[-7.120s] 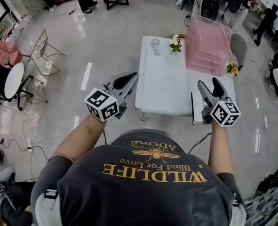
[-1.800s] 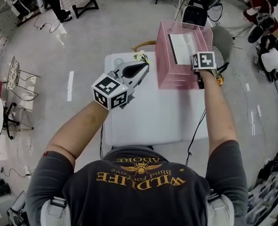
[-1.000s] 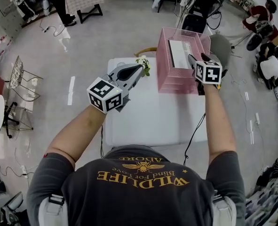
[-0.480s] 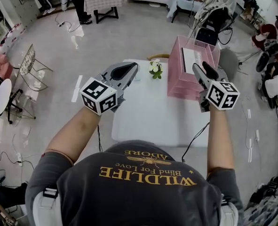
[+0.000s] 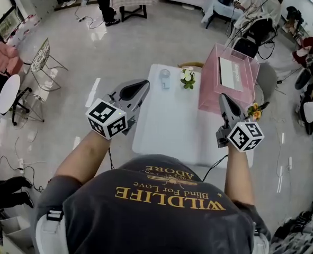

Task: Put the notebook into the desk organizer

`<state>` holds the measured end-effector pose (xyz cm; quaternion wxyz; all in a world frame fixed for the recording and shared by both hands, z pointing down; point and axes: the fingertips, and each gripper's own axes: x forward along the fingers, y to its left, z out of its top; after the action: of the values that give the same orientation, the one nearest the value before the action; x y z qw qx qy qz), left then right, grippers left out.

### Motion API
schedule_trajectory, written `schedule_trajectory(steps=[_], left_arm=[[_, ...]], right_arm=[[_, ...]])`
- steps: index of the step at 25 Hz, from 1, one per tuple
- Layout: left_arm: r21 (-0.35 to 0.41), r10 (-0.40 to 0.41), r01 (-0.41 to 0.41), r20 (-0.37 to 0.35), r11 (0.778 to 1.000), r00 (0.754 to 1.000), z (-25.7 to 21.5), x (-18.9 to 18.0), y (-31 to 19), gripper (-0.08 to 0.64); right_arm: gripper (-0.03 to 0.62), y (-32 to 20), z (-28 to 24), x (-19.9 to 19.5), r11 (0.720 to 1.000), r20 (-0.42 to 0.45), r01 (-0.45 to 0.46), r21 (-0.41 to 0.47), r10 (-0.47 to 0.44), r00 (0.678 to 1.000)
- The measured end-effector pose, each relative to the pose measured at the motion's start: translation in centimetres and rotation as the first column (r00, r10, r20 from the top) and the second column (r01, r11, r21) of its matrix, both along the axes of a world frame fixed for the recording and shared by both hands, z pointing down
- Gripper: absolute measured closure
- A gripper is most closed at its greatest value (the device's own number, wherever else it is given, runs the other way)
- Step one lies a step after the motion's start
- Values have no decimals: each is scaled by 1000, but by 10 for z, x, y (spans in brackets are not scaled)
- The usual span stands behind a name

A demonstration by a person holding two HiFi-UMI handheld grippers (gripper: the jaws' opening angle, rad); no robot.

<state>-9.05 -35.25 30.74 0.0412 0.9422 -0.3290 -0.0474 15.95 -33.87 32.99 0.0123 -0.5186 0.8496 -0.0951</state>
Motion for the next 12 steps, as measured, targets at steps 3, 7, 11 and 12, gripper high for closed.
schedule_trajectory(steps=[3, 7, 11, 12], left_arm=[[-4, -11, 11, 1, 1000, 1000, 7, -5, 5, 560], [-17, -19, 18, -11, 1000, 1000, 12, -10, 7, 560], [-20, -15, 14, -7, 1000, 1000, 18, -7, 10, 561], [-17, -13, 13, -3, 1000, 1000, 19, -6, 11, 561]], right_arm=[[591, 8, 12, -6, 1000, -43, 17, 4, -17, 999], [591, 11, 23, -10, 1000, -67, 16, -16, -17, 998], [591, 11, 29, -12, 1000, -83, 22, -14, -23, 996], [592, 12, 29, -12, 1000, -85, 27, -12, -28, 996]])
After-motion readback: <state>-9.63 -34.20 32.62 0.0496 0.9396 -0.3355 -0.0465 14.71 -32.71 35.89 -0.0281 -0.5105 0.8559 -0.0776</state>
